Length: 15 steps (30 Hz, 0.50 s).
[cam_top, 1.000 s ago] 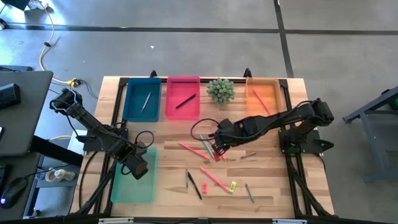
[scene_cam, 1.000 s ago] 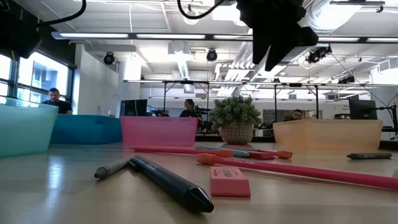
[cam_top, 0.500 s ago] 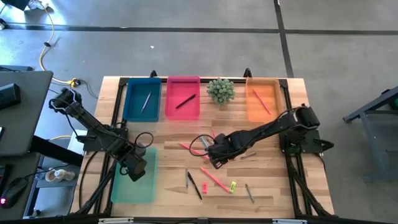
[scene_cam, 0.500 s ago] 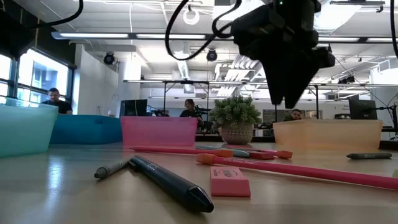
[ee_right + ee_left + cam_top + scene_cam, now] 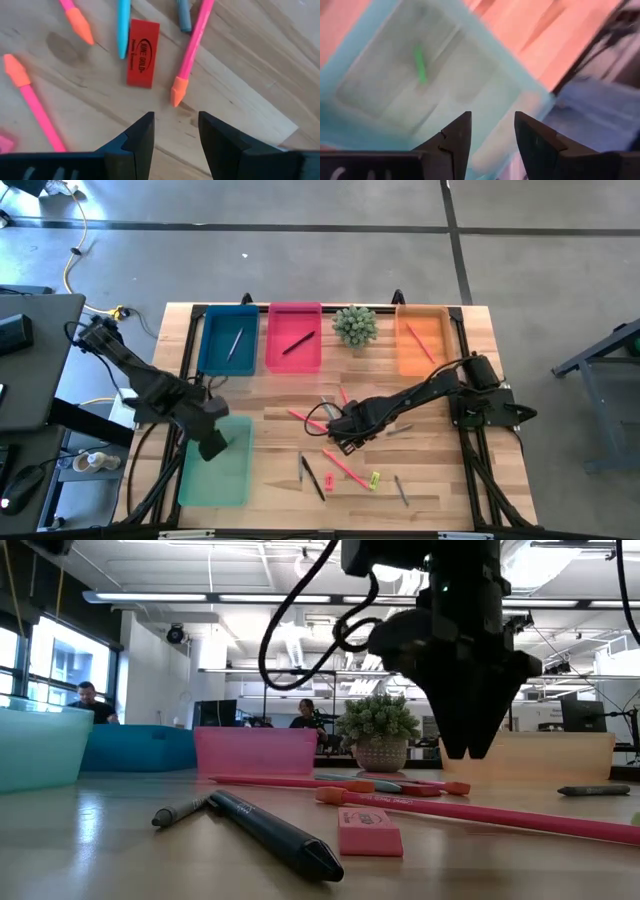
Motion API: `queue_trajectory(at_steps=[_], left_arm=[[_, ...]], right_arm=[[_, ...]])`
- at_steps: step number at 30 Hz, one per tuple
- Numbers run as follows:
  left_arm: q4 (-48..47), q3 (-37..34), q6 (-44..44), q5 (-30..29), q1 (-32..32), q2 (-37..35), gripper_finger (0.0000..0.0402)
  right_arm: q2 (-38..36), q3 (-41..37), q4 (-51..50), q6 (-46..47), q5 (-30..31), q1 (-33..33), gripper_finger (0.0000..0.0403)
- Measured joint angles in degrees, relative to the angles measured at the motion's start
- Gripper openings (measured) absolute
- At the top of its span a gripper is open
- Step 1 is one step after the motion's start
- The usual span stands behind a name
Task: Sort crayons/erasers/pens/pencils in bins
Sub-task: Put the pink pencil into the orange bin
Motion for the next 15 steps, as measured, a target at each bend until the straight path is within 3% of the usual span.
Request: queue_trajectory(at_steps=[9, 15], left_arm=[[-0.01, 1.00, 0.10, -8.65, 2.42, -7.69, 0.0136], [0.03, 0.98, 2.16, -9.91, 3.47, -9.08, 0.0135]], right_arm=[[3.54, 0.00, 0.56, 0.44, 1.52, -0.76, 0.0145], [4.49, 0.04, 1.26, 0.43, 2.69, -1.98, 0.0139]])
